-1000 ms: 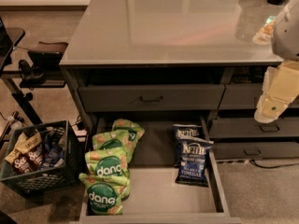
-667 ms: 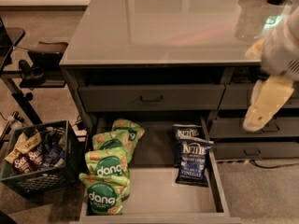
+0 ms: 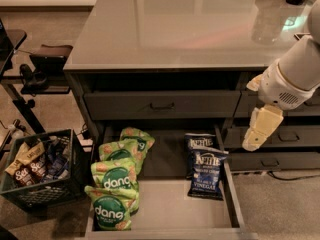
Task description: Pick blue chip bag from middle drawer and place on counter
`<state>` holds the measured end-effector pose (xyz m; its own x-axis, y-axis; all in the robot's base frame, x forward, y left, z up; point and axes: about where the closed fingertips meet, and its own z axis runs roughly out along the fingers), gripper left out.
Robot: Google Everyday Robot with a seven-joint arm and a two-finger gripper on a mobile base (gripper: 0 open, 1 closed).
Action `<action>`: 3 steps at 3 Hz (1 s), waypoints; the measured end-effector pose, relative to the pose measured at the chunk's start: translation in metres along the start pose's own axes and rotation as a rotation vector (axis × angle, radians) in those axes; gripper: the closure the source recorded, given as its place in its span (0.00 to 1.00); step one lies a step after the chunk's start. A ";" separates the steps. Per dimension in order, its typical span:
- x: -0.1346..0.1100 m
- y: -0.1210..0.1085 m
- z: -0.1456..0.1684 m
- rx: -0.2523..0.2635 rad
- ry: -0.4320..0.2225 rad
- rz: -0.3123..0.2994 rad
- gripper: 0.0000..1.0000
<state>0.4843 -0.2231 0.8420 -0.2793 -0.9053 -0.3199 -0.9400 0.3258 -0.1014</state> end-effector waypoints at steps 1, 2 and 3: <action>0.004 0.000 0.015 0.004 -0.017 0.006 0.00; 0.007 0.000 0.026 0.006 -0.030 0.011 0.00; 0.016 -0.014 0.062 0.026 -0.128 -0.007 0.00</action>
Offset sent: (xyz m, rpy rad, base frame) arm 0.0056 -0.0015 -0.0409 0.0447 -0.0181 -0.0184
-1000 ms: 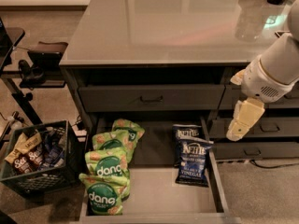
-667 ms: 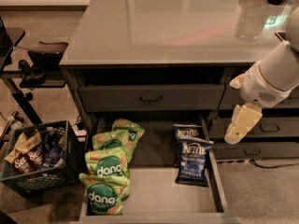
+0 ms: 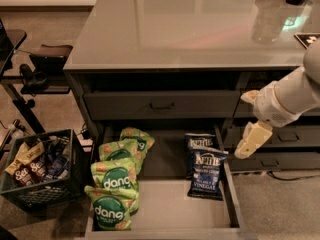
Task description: Pick blue chip bag from middle drawer and place on counter
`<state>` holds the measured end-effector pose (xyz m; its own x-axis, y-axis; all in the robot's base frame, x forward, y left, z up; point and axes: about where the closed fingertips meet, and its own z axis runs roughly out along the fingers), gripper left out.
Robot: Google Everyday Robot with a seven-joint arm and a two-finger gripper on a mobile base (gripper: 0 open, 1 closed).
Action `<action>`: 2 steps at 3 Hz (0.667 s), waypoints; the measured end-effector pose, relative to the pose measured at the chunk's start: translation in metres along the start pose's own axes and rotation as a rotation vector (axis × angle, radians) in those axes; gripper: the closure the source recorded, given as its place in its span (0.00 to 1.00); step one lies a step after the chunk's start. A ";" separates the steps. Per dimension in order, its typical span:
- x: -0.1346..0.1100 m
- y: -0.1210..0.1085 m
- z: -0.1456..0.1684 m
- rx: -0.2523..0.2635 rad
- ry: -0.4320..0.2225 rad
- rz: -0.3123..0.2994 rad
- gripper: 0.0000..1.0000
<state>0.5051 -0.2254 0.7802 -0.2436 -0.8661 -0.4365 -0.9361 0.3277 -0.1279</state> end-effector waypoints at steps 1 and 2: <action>0.007 -0.021 0.024 0.053 -0.087 -0.041 0.00; 0.013 -0.044 0.050 0.109 -0.163 -0.074 0.00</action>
Offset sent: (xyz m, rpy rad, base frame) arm 0.0790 -0.0134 -0.0618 0.1673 -0.2761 0.0406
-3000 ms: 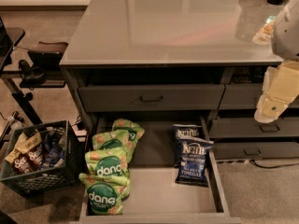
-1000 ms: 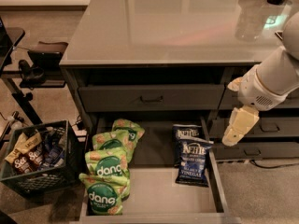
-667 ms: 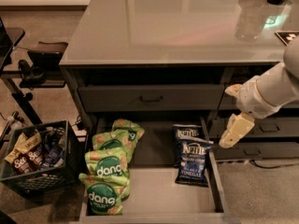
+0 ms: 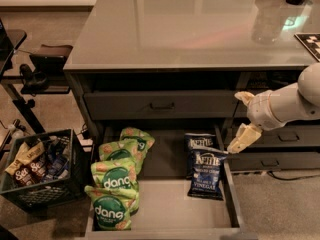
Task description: Pick blue chip bag from middle drawer and place on counter
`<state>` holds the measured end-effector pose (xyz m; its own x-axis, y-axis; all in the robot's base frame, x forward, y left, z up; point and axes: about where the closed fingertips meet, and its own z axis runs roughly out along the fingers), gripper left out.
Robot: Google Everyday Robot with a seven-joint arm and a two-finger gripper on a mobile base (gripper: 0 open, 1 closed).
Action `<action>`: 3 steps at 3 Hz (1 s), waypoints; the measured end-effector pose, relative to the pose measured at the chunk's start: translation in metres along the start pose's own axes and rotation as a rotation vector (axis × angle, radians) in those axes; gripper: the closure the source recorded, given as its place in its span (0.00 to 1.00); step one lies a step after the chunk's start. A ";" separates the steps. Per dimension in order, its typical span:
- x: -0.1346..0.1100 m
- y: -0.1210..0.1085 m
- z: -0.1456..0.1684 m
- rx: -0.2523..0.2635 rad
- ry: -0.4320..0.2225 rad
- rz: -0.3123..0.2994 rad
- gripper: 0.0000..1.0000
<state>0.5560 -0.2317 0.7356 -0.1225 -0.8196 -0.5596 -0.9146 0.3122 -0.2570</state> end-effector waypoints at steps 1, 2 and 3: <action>0.000 0.000 0.000 0.000 0.000 0.000 0.00; 0.010 -0.008 0.018 -0.015 0.008 0.018 0.00; 0.035 -0.025 0.054 -0.058 0.028 0.070 0.00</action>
Offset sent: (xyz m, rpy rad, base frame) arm 0.0302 -0.0076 -0.0383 0.0024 0.0484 -0.0253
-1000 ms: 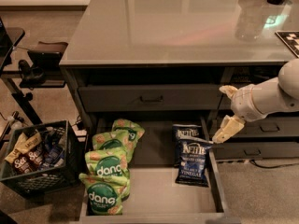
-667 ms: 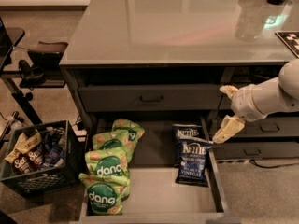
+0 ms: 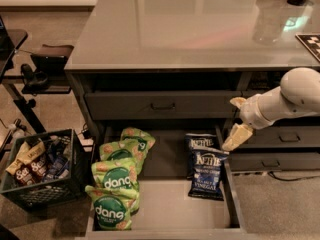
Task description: Pick blue chip bag from middle drawer and place on counter
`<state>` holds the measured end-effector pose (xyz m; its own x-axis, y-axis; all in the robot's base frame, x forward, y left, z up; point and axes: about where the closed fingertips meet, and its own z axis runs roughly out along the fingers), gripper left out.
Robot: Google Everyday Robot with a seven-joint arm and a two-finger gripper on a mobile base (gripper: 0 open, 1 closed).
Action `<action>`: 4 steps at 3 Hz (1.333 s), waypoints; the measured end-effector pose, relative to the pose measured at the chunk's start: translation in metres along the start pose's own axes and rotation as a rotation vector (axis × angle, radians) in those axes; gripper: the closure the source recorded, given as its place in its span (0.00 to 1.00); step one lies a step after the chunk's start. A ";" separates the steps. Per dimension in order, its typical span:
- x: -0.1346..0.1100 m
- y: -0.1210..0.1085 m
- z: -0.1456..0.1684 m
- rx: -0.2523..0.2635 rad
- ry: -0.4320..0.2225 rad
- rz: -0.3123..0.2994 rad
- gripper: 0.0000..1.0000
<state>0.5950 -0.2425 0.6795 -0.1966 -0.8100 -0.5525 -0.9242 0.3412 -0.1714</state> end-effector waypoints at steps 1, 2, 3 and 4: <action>0.027 -0.020 0.039 -0.041 0.027 0.040 0.00; 0.052 -0.026 0.067 -0.076 0.056 0.066 0.00; 0.052 -0.026 0.067 -0.076 0.056 0.066 0.00; 0.060 -0.018 0.085 -0.112 0.051 0.069 0.00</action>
Offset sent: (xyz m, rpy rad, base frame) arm 0.0464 -0.0342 -0.1113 -0.0354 0.1598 -0.0361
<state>0.6280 -0.2569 0.5803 -0.2744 -0.8109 -0.5168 -0.9382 0.3436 -0.0410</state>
